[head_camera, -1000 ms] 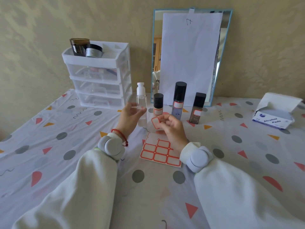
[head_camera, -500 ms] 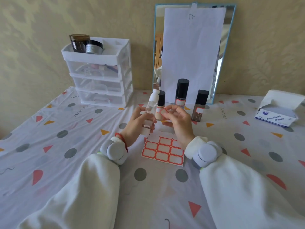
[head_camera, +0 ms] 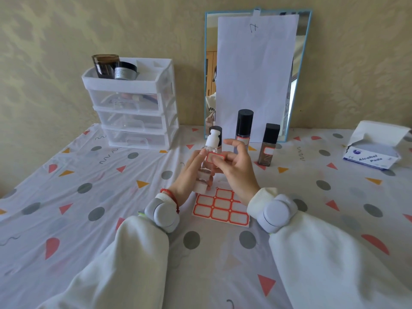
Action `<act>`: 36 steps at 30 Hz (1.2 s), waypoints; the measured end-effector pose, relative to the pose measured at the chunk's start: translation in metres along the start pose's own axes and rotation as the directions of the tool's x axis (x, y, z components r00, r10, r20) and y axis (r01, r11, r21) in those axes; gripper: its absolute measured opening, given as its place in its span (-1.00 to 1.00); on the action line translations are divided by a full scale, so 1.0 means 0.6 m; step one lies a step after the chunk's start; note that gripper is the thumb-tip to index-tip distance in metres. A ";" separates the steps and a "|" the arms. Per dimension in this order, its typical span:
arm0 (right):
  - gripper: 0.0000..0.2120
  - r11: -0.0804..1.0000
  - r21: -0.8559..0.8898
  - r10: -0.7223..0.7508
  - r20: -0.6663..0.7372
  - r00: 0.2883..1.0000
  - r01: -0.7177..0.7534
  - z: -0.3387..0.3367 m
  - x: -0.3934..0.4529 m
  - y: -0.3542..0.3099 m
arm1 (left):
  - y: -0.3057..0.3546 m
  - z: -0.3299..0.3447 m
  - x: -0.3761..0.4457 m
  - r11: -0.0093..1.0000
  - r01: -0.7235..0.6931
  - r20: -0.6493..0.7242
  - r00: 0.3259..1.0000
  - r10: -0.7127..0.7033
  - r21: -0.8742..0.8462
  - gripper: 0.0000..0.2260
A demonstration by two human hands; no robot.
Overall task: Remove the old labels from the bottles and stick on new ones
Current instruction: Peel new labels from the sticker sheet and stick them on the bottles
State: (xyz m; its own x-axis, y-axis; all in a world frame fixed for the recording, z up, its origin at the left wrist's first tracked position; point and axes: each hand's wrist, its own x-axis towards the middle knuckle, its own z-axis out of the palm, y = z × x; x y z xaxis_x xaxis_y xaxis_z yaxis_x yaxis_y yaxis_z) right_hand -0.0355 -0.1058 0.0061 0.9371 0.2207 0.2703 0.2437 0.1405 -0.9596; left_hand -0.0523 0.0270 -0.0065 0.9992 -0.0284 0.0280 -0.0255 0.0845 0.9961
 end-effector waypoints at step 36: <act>-0.60 0.985 -0.040 0.160 -0.143 0.977 -0.167 -0.003 0.005 0.002 | 0.005 0.007 -0.012 0.993 -0.089 0.004 0.996 0.089 0.075 -0.69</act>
State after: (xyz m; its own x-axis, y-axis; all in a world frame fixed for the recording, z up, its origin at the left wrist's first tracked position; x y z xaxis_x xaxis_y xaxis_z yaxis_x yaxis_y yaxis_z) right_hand -0.0318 -0.1064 0.0054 0.9900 0.0998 0.0998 0.0938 0.0629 -0.9936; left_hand -0.0595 0.0230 -0.0036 0.9928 -0.0250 0.1167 -0.1165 0.0120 0.9931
